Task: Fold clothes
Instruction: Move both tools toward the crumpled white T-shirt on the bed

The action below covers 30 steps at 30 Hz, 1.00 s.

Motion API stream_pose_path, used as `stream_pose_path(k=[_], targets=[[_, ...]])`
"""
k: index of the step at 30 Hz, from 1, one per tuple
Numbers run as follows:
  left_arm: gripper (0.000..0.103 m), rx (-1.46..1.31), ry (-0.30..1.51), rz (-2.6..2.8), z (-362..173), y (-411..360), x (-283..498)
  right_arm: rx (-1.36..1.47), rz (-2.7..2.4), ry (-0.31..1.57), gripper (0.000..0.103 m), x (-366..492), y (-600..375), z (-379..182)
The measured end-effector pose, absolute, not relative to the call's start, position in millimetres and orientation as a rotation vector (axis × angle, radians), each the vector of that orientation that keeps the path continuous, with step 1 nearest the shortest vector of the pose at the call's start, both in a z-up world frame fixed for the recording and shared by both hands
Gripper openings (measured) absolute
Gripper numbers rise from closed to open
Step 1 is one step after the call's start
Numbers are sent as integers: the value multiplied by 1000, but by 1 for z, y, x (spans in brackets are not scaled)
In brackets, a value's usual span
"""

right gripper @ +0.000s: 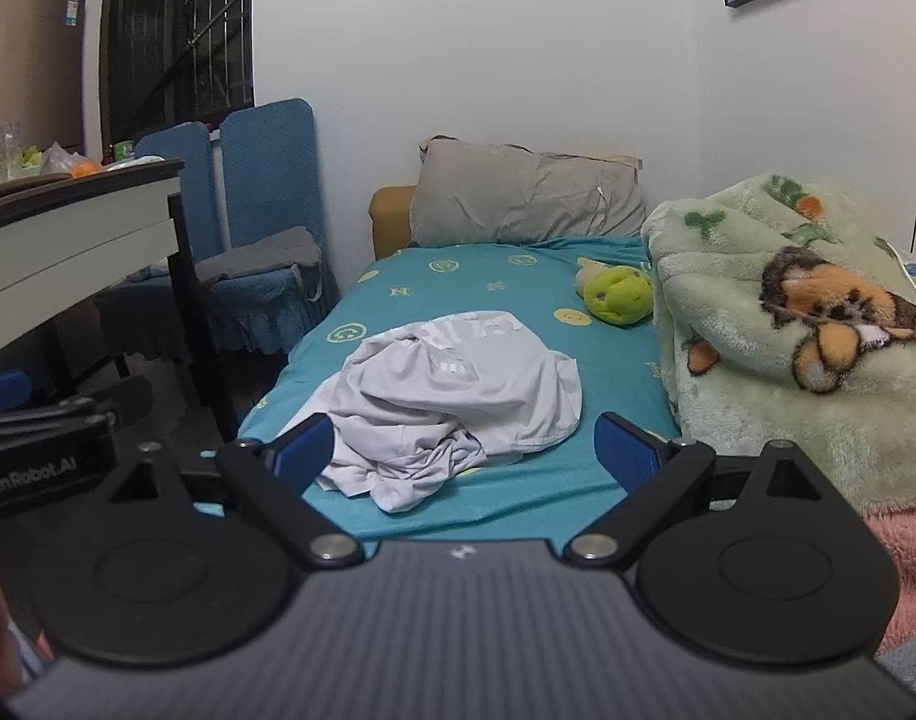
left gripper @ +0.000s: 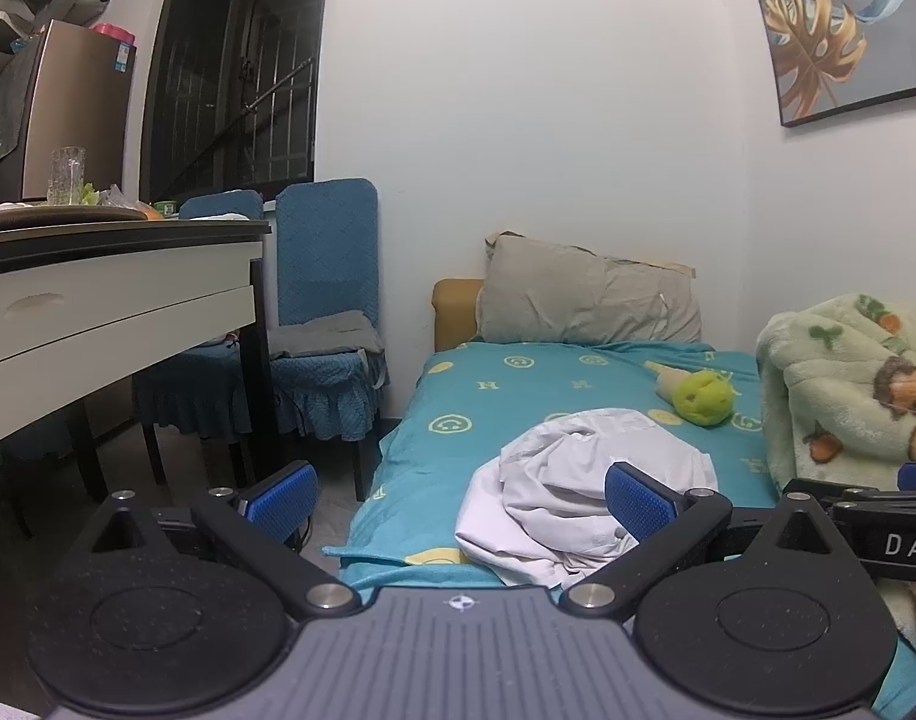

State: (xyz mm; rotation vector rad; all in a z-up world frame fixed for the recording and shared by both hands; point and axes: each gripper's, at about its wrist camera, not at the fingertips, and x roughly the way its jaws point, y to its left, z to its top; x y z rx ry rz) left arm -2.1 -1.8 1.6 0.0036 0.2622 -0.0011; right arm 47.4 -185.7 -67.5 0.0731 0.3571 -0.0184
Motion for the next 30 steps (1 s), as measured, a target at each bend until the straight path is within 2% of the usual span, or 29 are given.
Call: stream_pose_path(k=[10,18,30], targets=[[103,66,265,-19,19,-22,-26,138,-28,376,95,24,-188,-30],[103,67,265,-31,14,-16,-19,186,-76,373,95,16,-188,-16],[103,70,266,-50,-1,-9,-8,122,-30,332,95,32,-193,-48]])
